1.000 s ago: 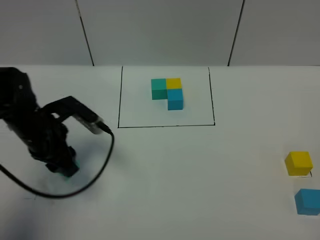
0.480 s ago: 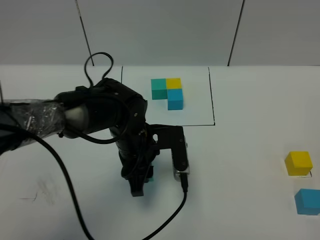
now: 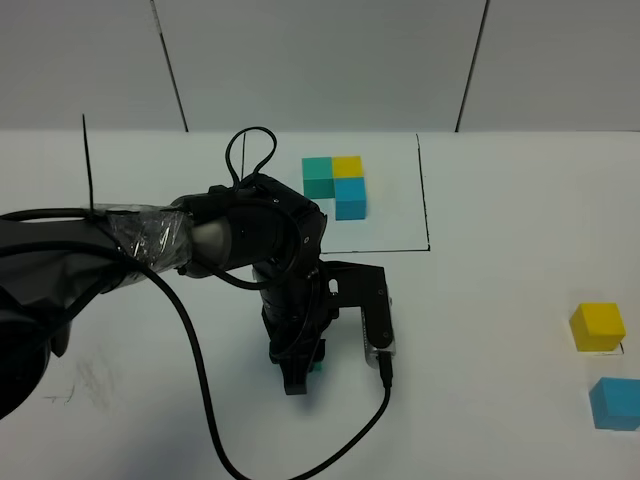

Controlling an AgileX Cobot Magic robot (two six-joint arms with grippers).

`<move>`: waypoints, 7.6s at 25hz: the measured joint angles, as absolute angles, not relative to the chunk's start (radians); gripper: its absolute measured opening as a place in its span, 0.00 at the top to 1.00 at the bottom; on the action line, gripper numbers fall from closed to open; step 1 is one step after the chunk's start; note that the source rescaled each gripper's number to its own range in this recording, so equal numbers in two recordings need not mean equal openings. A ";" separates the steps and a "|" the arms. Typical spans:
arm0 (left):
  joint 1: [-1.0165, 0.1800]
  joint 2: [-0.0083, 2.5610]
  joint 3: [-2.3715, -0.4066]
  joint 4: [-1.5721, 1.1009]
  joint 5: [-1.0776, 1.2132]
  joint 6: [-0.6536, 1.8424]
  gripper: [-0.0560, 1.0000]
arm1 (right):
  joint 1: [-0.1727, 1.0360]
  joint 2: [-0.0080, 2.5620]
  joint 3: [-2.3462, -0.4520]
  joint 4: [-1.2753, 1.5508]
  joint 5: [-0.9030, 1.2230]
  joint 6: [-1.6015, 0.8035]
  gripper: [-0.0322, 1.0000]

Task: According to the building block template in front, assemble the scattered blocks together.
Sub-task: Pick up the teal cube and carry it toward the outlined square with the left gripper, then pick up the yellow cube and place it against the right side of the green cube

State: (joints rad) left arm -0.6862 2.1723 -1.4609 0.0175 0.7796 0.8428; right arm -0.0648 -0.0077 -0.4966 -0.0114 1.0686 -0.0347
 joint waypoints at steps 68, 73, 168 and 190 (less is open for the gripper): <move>-0.531 0.064 -0.703 -0.031 1.192 0.024 0.34 | -0.065 -0.008 -0.497 -0.011 1.069 -0.035 0.97; -0.489 0.058 -0.576 -0.032 1.096 -0.014 0.34 | -0.065 -0.008 -0.497 -0.011 1.069 -0.035 0.97; 0.020 -0.005 -0.507 0.000 1.067 -0.057 0.34 | -0.062 1.656 -1.073 0.040 0.820 -0.039 0.18; 0.020 -0.005 -0.507 0.000 1.067 -0.057 0.35 | 0.023 1.901 -1.074 0.044 0.688 -0.039 0.21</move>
State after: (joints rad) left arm 0.0200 -0.0051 -0.5074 0.0000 1.0667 -0.0571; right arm 0.0228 1.9011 -1.0745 0.0443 0.6881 -0.0391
